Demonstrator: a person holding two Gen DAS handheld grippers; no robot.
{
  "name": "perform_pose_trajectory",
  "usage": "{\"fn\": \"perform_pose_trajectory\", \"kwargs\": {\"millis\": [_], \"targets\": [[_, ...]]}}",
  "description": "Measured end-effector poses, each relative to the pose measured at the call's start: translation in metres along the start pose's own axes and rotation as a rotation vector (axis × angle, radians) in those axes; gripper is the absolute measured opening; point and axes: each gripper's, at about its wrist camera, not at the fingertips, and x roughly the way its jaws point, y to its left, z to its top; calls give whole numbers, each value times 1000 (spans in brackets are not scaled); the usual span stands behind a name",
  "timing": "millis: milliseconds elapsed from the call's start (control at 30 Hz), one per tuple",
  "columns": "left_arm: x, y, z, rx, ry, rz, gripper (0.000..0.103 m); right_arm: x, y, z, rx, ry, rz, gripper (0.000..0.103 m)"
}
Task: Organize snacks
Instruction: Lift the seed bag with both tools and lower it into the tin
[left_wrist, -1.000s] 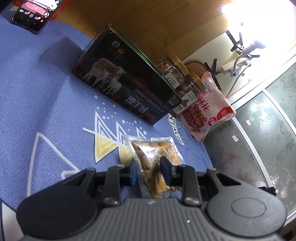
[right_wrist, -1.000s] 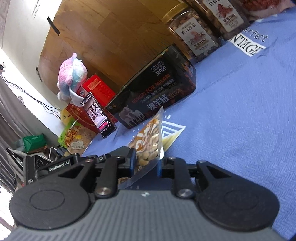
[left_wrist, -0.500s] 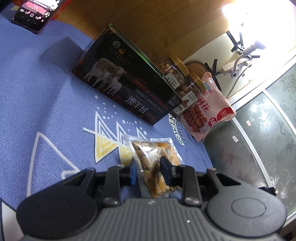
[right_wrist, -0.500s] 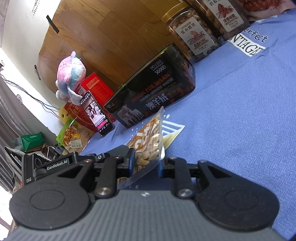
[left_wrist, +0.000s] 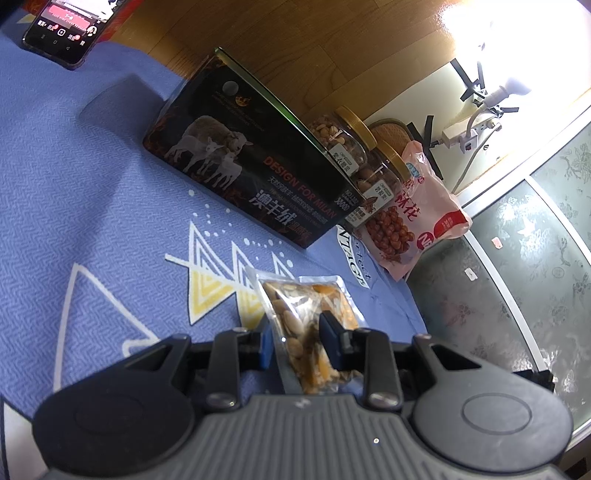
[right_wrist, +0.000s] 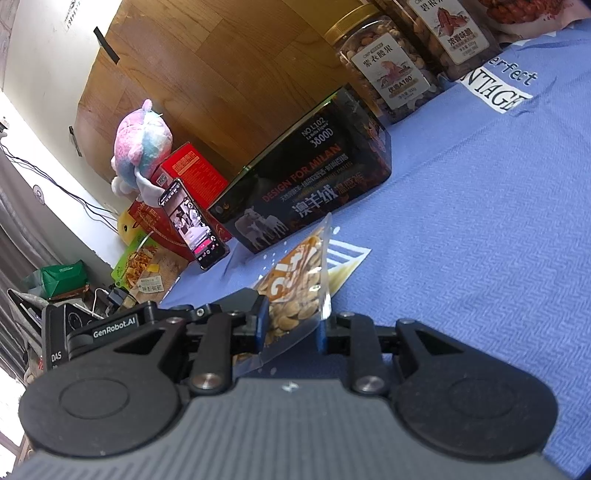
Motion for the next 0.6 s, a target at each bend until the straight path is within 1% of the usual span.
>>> {"fn": "perform_pose_trajectory", "kwargs": {"millis": [233,267,333,367,433,533,600], "targets": [[0,0,0,1,0,-4,27,0,1,-1,-3,-2,1,30],[0,-1,0,3,-1,-4,27,-1,2,-1,-10,-4,4,30],[0,-3,-1,12,-1,-8,32,-2,5,-1,-31,-9,15,28],[-1,-5,-1,21,-5,-7,32,-3,7,-1,-41,-12,26,27],[-2,-8,0,30,-11,-5,32,-3,11,0,-62,-15,33,26],[-9,-15,8,42,-40,-27,32,-7,18,12,-63,-37,68,26],[-15,-23,21,63,-61,-42,32,-6,26,23,-86,-56,83,25]]}}
